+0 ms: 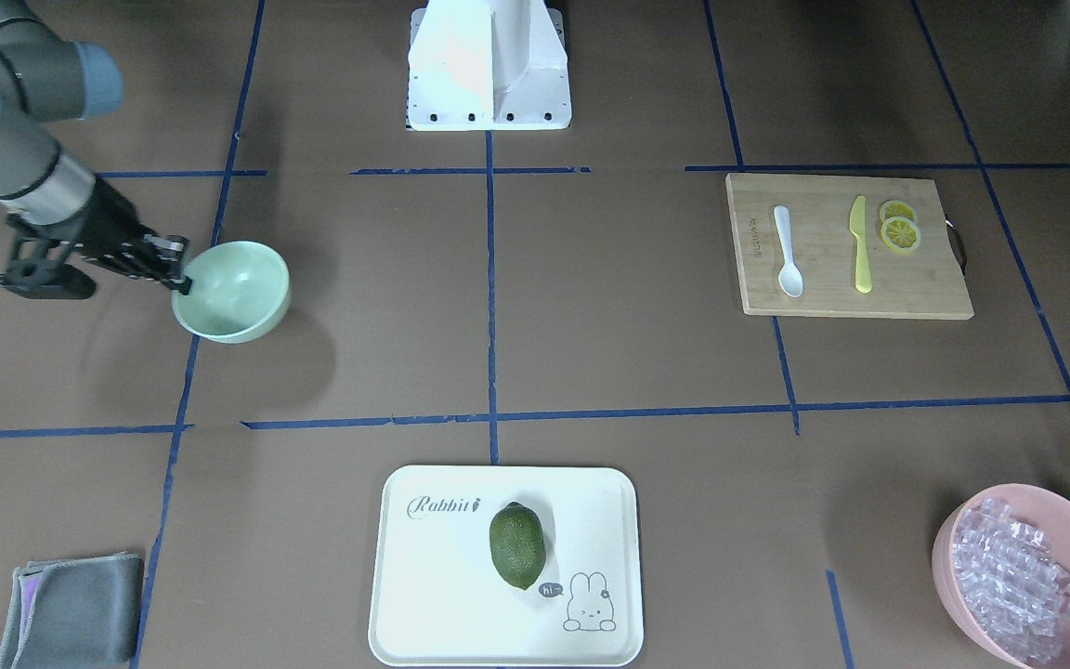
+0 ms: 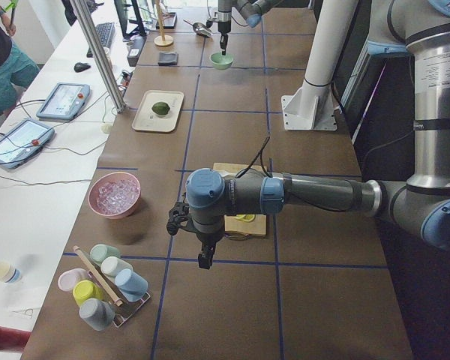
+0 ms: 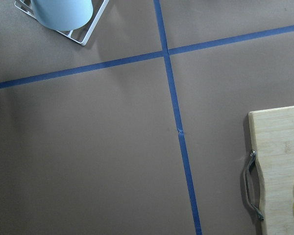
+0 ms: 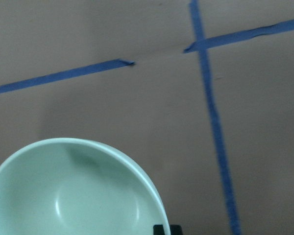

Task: Place spoon in bowl
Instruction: 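Carry the bowl with the right gripper to the table center and set it down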

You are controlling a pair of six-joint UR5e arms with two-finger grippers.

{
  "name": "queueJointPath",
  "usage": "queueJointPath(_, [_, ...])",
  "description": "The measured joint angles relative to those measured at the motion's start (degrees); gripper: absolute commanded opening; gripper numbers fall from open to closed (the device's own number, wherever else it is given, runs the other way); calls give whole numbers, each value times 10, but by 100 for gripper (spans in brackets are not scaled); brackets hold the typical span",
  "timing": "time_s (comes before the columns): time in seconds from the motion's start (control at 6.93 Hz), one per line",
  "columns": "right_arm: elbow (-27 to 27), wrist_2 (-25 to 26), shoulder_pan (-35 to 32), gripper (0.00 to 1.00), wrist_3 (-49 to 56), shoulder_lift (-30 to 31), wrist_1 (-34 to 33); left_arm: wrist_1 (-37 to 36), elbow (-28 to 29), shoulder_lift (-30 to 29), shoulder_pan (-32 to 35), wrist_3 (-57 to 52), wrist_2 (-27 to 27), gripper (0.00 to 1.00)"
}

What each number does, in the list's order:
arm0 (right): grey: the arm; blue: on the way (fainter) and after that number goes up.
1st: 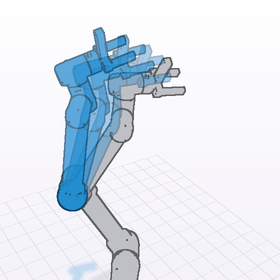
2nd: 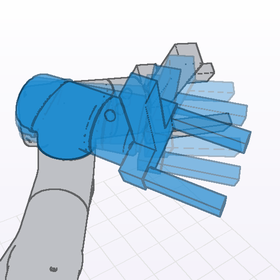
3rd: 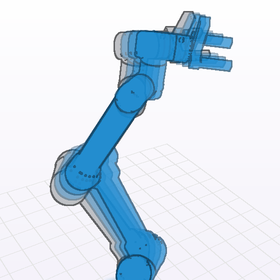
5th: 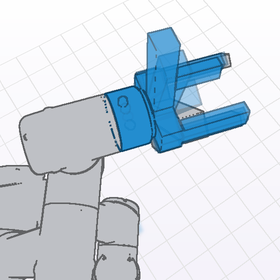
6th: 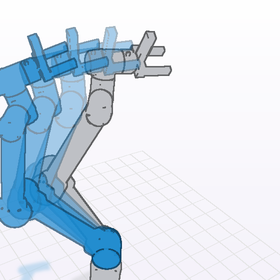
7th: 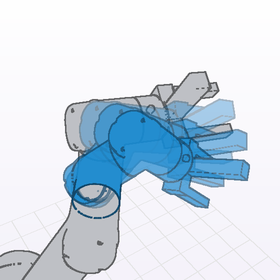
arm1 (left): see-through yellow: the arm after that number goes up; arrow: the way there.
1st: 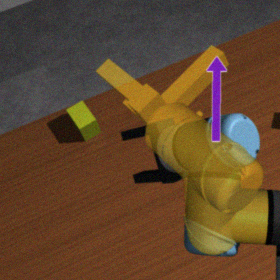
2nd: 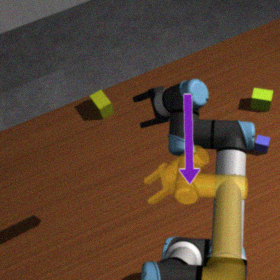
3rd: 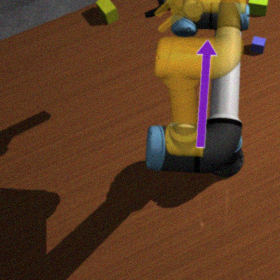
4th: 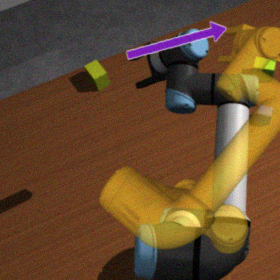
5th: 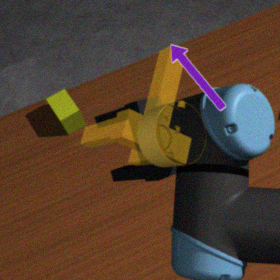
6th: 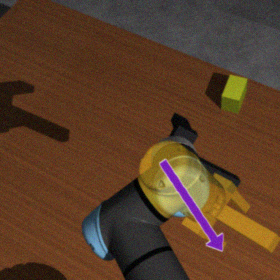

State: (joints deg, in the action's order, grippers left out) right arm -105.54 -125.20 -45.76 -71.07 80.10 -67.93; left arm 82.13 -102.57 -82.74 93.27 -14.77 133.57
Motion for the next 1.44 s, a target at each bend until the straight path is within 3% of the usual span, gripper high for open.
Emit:
queueJointPath(0.43, [16,107,123,0,-131,-148,-114,3,-1,-2,-2,0,0,100])
queueJointPath(0.72, [66,157,171,0,-198,-221,-124,3,0,-3,-7,-1,-1,100])
queueJointPath(0.87, [86,169,179,6,-215,-245,-124,3,0,-4,-9,-1,-1,100])
queueJointPath(1.01, [97,176,185,80,-224,-255,-124,3,0,-5,-11,-1,-1,100])
queueJointPath(1.15, [102,180,191,100,-225,-258,-124,3,0,-5,-11,-1,-1,100])
queueJointPath(1.44, [101,192,194,100,-221,-259,-126,2,-2,-4,-14,0,-1,100])
